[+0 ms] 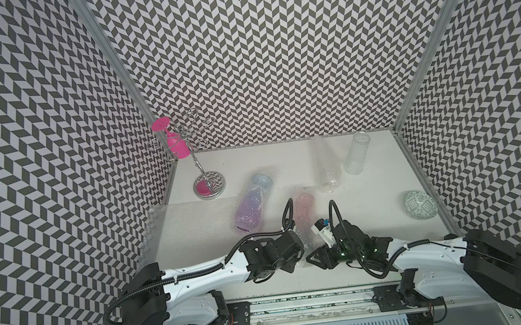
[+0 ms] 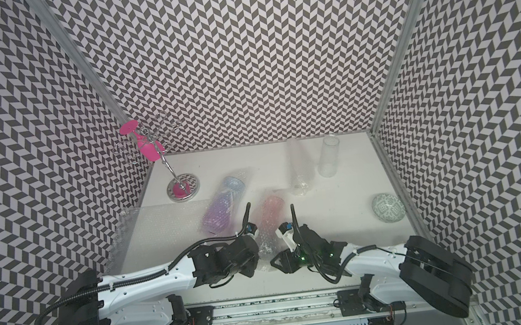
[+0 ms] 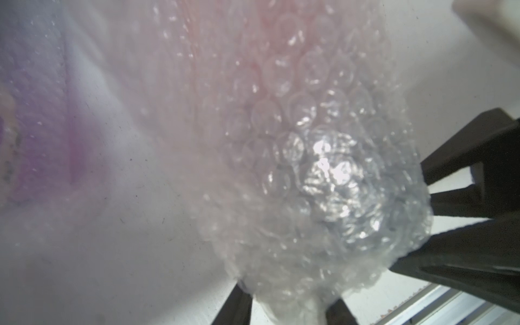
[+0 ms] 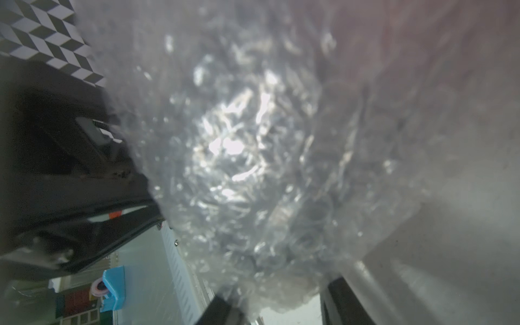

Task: Unwrap the vase from the bubble wrap
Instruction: Unwrap the bubble wrap at the center of the board.

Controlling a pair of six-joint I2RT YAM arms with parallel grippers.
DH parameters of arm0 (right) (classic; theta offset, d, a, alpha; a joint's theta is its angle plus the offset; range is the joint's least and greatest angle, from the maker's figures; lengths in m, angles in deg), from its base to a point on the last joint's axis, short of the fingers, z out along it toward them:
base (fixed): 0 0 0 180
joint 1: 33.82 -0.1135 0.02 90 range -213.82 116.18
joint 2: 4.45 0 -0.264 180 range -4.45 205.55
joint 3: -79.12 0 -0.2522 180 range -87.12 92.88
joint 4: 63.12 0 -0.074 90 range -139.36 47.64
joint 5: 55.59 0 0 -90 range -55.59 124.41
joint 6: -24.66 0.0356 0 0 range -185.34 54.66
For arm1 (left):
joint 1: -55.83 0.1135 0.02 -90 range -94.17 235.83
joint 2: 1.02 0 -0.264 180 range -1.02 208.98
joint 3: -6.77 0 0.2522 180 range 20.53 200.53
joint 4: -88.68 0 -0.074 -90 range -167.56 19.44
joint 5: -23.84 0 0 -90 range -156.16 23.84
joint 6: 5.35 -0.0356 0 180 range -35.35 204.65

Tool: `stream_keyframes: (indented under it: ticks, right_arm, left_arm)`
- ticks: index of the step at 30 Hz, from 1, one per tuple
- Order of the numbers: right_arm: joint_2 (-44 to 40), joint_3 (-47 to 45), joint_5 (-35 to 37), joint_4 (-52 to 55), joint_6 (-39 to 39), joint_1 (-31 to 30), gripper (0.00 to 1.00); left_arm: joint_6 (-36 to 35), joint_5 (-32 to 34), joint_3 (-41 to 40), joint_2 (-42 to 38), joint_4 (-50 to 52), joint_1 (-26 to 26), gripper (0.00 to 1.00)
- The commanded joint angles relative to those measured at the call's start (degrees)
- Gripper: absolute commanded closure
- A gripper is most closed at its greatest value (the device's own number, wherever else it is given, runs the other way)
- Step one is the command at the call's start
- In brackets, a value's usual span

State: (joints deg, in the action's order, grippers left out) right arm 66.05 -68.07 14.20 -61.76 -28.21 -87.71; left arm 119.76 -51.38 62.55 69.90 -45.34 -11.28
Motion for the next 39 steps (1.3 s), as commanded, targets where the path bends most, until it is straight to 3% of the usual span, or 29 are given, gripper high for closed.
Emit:
stream_keyframes:
  ticks: [1, 5, 14, 17, 26, 31, 36, 39]
  right_arm:
    - [0.3, 1.4, 0.5, -2.2, -1.0, -0.3, 0.67]
    - [-0.3, 1.5, 0.9, -1.6, -1.5, -0.3, 0.76]
    - [-1.6, 2.5, 2.3, 1.8, -2.6, -0.3, 1.0]
    - [-3.2, 2.4, 4.0, 3.5, -2.8, -0.3, 1.0]
    - [-7.8, 1.4, 9.2, 8.0, -2.5, -0.2, 1.0]
    - [-8.4, 1.1, 10.8, 10.1, -1.6, -0.3, 1.0]
    - [-9.4, 1.1, 12.4, 12.5, -1.2, -0.3, 1.0]
    - [-10.7, 1.0, 13.6, 13.9, -0.9, -0.2, 1.0]
  left_arm:
    - [0.4, 1.9, 1.3, -0.1, -0.7, -0.2, 0.71]
    - [0.7, 1.5, 0.8, -1.3, -0.7, -0.1, 0.82]
    - [1.2, -0.5, 0.3, -3.9, 0.0, -0.1, 0.91]
    - [1.2, -2.6, -0.4, -5.8, -0.5, 0.0, 0.98]
    - [0.9, -11.2, -4.9, -11.9, -3.5, 1.3, 0.98]
    - [1.8, -14.8, -6.4, -11.3, -5.2, 2.7, 0.98]
    - [3.1, -13.5, -6.8, -11.8, -4.6, 2.6, 0.94]
    - [3.9, -12.4, -6.7, -12.7, -3.8, 2.7, 0.84]
